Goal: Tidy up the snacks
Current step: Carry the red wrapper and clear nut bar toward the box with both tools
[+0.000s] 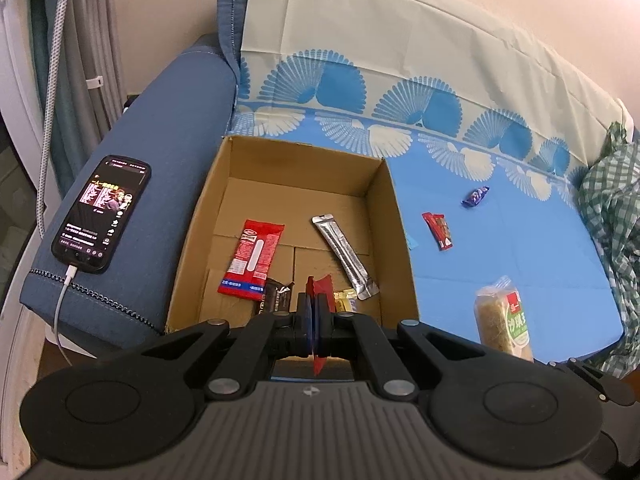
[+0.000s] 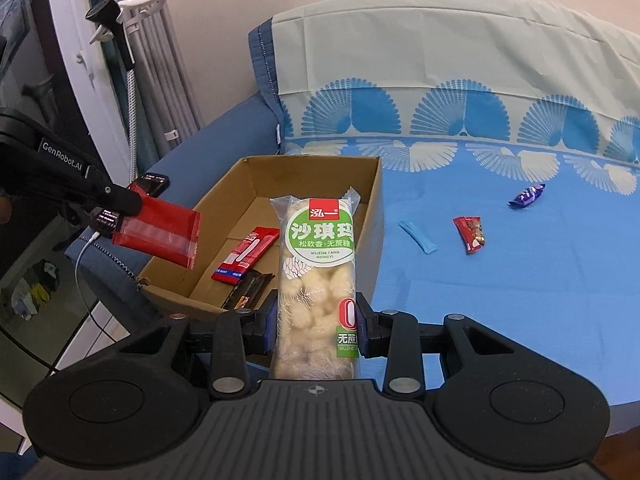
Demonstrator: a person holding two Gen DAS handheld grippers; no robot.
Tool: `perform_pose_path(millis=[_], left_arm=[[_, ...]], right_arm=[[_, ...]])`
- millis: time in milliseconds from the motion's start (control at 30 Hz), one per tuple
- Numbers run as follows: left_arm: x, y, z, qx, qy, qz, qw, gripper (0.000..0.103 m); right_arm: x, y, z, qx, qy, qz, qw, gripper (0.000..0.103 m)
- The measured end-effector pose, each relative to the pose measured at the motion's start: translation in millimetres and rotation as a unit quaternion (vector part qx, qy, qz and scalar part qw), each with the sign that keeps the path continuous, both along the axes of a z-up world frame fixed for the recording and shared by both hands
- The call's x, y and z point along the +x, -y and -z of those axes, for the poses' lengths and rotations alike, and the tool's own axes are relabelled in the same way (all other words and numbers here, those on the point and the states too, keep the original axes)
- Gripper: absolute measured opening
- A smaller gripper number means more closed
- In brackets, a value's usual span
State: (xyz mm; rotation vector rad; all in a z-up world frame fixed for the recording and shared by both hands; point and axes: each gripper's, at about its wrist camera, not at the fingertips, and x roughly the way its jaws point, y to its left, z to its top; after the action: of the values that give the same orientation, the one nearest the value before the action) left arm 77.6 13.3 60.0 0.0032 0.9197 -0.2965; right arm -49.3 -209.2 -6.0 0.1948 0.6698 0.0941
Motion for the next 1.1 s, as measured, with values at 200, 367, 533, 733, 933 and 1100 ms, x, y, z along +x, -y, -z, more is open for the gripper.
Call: perform_pose_path(millis=[200,367,533,733,933,1100], left_arm=[[3,-5,3,-0.007,-0.002,-0.001,1.0,0.0],[9,-8,9,-0.008,-0.008,-0.003,0.9999,0.0],[19,-9,16,-0.01,-0.018,-0.007,0.9998,0.0],[35,-10,24,-0.009,-0.027,-0.012,0.9995,0.0],[59,-11,34,-0.004,-0.037,-0.018,0.9991,0.0],[83,-11,43,0.003,-0.042,-0.025,0.9988,0.0]], right_arm=[[5,-6,-2,-0.008,-0.005,-0.006,1.0,0.038],[12,-10,-1,-0.009,-0.01,-0.01,1.0,0.038],[22,-12,1,-0.008,-0.019,-0.013,1.0,0.038],[40,-16,4,-0.01,-0.026,-0.021,0.999,0.038],[68,-19,9,-0.013,-0.037,-0.031,0.999,0.038],[95,-25,16,-0.014,-0.044,-0.039,0.998,0.038]])
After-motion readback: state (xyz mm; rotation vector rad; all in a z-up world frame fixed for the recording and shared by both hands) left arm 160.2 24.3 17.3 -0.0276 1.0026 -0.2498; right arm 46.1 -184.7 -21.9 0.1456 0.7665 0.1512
